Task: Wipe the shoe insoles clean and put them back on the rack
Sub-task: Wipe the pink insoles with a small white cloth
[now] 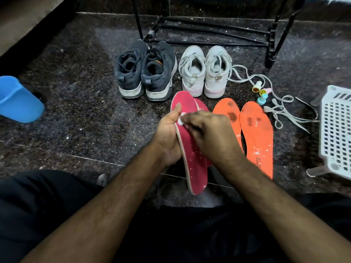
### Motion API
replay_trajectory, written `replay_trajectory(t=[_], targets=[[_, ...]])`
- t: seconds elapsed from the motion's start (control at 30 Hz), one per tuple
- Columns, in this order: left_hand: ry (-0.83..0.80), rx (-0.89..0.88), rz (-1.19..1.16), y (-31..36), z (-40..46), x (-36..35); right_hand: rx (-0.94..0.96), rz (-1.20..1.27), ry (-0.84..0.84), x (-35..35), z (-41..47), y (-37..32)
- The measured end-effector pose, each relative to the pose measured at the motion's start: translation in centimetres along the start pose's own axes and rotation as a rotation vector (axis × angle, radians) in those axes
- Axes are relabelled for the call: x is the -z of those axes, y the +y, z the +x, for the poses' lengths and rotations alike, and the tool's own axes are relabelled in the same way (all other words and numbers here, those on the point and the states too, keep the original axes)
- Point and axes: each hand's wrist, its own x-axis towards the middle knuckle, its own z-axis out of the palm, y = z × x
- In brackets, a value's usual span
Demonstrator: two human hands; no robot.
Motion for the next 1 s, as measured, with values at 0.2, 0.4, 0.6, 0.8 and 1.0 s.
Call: replay_trajectory(t=[0.2,0.4,0.6,0.8,1.0], targets=[[0.019,-0.009,-0.026,0.7,-0.3,0.3,0.133,0.097,-0.208,2.2,-0.9,-0.7],[-0.052,-0.012,0.09,-0.7,-0.7,-1.1,-0.115,0.098,0.204,2.5,-0.6,0.5],[0.075,-0.03,0.048,-0.1,-1.2,0.1,-0.035,0.04,-0.03,-0.5,-2.1,-2.3],[0.011,0.055,0.095,-0.3,-0.6,-0.1,0.039,-0.027,-0.104,1.6,-1.8,-0.6],[-0.095,0.072,0.227,-0.7,-0.6,-0.9,-0.061,-0.103,0.066,3.5,1.1,2.5]])
